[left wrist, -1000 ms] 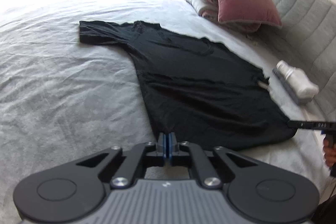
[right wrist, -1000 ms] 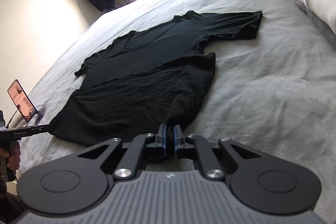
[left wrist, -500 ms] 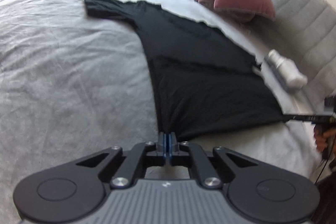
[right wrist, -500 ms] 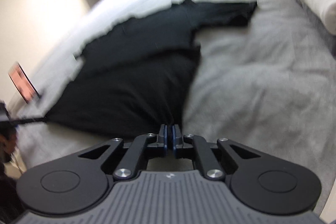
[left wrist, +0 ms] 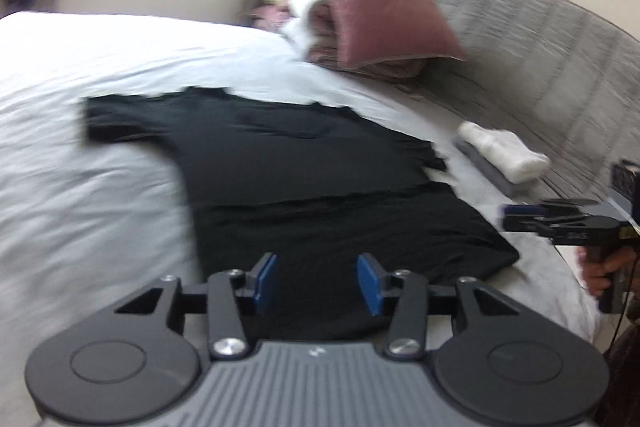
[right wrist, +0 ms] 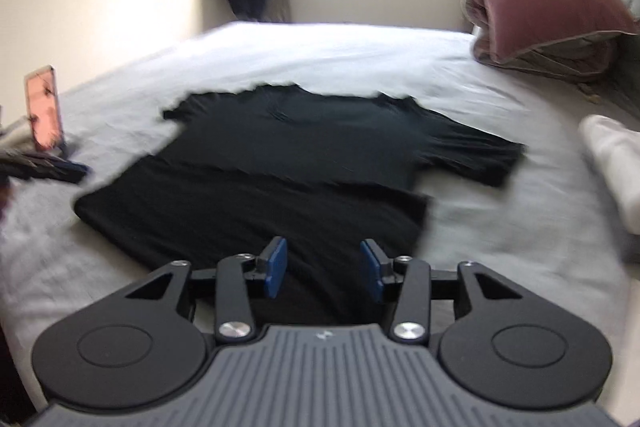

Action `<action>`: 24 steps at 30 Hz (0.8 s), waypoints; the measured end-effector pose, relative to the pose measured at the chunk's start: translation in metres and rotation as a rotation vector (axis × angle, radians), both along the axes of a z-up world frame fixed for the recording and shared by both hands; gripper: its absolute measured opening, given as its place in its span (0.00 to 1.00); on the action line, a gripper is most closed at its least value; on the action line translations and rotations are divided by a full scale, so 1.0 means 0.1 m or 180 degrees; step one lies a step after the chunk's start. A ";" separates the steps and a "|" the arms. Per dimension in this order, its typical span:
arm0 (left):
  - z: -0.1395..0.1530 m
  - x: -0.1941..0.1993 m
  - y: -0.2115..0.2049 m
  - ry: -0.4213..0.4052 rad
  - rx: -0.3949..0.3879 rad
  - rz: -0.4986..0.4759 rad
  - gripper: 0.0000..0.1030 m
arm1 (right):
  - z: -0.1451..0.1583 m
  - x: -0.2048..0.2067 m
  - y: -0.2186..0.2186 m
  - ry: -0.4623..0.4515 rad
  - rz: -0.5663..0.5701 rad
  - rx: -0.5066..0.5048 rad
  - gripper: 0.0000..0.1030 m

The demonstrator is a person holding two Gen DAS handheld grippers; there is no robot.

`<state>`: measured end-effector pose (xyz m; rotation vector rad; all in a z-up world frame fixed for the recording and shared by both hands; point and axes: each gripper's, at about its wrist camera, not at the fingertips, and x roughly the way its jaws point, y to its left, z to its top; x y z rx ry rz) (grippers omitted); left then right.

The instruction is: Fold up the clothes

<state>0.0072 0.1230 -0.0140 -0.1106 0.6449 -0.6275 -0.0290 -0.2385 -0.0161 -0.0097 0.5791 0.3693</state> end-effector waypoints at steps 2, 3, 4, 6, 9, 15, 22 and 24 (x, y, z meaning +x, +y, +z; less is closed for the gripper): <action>-0.05 0.07 -0.28 -0.0042 0.0085 -0.0140 0.47 | -0.06 0.07 0.19 -0.0012 0.0057 -0.0050 0.46; -0.09 0.10 -0.40 -0.0049 0.0132 -0.0197 0.47 | -0.10 0.12 0.29 -0.0009 0.0073 -0.0108 0.46; -0.13 0.13 -0.50 -0.0039 0.0183 -0.0246 0.48 | -0.15 0.16 0.36 -0.0003 0.0085 -0.0187 0.46; -0.24 0.18 -0.66 0.0014 0.0349 -0.0305 0.48 | -0.27 0.23 0.48 0.0041 0.0119 -0.0365 0.46; -0.31 0.13 -0.75 -0.0048 0.0606 -0.0437 0.50 | -0.38 0.21 0.52 0.0080 0.0195 -0.0596 0.48; -0.30 -0.12 -0.46 0.0028 0.0683 -0.0819 0.56 | -0.40 -0.02 0.28 0.0085 0.0449 -0.0541 0.50; -0.15 -0.19 -0.05 0.0115 0.0284 -0.0822 0.58 | -0.22 -0.12 0.07 0.0127 0.0466 -0.0426 0.51; -0.08 -0.10 0.01 0.0043 0.0093 -0.0627 0.59 | -0.13 -0.06 0.05 0.0063 0.0363 -0.0357 0.53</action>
